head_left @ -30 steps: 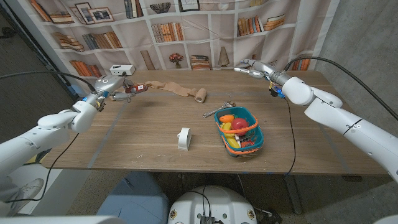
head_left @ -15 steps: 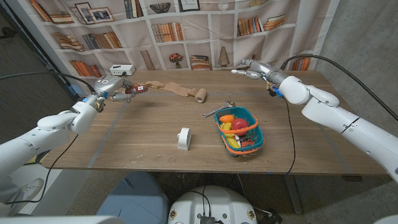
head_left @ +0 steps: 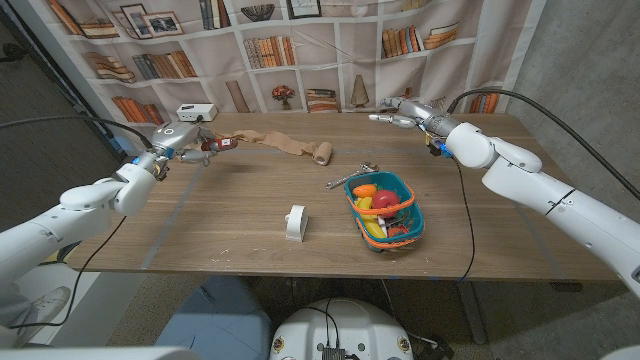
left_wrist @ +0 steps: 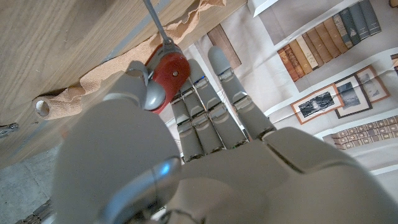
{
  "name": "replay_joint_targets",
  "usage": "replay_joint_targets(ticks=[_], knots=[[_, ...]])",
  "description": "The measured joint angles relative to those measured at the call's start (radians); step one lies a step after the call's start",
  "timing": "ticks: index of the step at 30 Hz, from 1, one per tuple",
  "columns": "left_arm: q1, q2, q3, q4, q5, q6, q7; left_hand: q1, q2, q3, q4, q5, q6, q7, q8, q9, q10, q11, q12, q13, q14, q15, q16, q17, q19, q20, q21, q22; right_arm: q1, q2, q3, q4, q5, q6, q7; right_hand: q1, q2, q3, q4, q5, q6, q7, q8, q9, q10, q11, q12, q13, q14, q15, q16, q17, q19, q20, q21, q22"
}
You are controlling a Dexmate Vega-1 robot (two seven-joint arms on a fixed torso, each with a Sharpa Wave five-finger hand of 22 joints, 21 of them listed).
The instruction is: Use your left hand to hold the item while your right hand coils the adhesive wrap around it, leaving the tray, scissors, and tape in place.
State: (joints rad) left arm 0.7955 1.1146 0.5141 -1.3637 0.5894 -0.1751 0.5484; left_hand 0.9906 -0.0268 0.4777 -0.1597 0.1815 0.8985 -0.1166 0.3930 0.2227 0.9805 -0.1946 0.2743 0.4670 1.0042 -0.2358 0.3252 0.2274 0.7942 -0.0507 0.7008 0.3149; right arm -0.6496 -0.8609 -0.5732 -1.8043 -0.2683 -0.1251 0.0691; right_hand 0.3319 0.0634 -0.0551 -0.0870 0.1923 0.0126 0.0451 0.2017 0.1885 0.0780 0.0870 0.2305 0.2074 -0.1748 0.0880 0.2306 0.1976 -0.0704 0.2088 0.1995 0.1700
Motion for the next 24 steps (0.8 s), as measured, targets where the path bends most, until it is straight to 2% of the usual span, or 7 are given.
replay_joint_targets(ticks=[3,5,13,15,24], knots=[[0.0,-0.001,0.0,0.0,0.0,0.0,0.0,-0.001,0.001,0.0,0.0,0.0,0.0,0.0,0.0,0.0,0.0,0.0,-0.005,0.005,0.006,-0.005,-0.004,0.003,-0.025,0.013,-0.009,-0.014,0.003,0.004,-0.005,0.0,-0.005,-0.004,0.002,0.0,0.0,0.0,0.0,0.0,0.0,0.0,0.002,0.0,0.0,0.0,0.0,0.0,0.002,0.002,0.0,0.0,0.0,0.0,0.0,0.0],[0.0,-0.002,0.0,0.0,0.0,0.0,0.0,-0.001,0.001,0.0,0.0,0.0,0.0,0.0,0.0,0.001,0.0,0.0,-0.006,0.005,0.006,-0.005,-0.004,0.002,-0.025,0.013,-0.009,-0.024,0.005,0.006,-0.007,0.001,-0.008,-0.006,0.003,0.0,0.0,0.0,0.0,0.0,0.001,0.001,0.002,0.0,0.005,0.005,0.0,0.0,0.004,0.004,0.005,0.0,0.0,0.0,0.0,0.0],[0.006,-0.002,-0.001,-0.006,-0.002,0.004,0.0,-0.002,0.002,0.005,-0.004,0.0,0.0,0.0,-0.006,0.006,0.0,0.0,-0.006,0.005,0.005,-0.005,-0.012,0.0,-0.021,0.009,-0.005,-0.041,0.013,0.012,-0.016,0.002,-0.026,-0.02,0.007,0.004,-0.004,0.004,-0.004,0.0,0.009,0.009,0.005,0.0,0.011,0.0,0.0,0.0,0.004,0.004,0.008,0.0,0.007,-0.007,0.001,0.0],[0.009,-0.002,-0.002,-0.007,-0.002,0.006,0.0,-0.002,0.002,0.005,-0.004,0.0,0.0,0.0,-0.006,0.006,0.0,0.0,-0.006,0.005,0.005,-0.005,-0.012,0.0,-0.021,0.009,-0.005,-0.045,0.015,0.014,-0.019,0.002,-0.033,-0.023,0.008,0.004,-0.004,0.004,-0.004,0.0,0.011,0.011,0.006,0.0,0.015,-0.004,0.0,0.0,0.004,0.004,0.008,0.0,0.015,0.0,0.001,0.0],[0.017,0.0,-0.006,-0.015,-0.004,0.015,0.003,-0.002,0.002,0.004,-0.005,-0.001,0.004,0.004,-0.01,0.003,0.004,0.003,-0.013,-0.002,0.005,-0.005,-0.012,0.0,-0.029,0.003,-0.005,-0.059,0.029,0.022,-0.035,0.002,-0.058,-0.036,0.014,0.009,0.002,0.008,-0.008,0.0,0.011,0.011,0.005,0.0,0.015,-0.004,0.0,0.0,0.004,0.003,0.008,0.0,0.015,0.0,0.001,0.0]])
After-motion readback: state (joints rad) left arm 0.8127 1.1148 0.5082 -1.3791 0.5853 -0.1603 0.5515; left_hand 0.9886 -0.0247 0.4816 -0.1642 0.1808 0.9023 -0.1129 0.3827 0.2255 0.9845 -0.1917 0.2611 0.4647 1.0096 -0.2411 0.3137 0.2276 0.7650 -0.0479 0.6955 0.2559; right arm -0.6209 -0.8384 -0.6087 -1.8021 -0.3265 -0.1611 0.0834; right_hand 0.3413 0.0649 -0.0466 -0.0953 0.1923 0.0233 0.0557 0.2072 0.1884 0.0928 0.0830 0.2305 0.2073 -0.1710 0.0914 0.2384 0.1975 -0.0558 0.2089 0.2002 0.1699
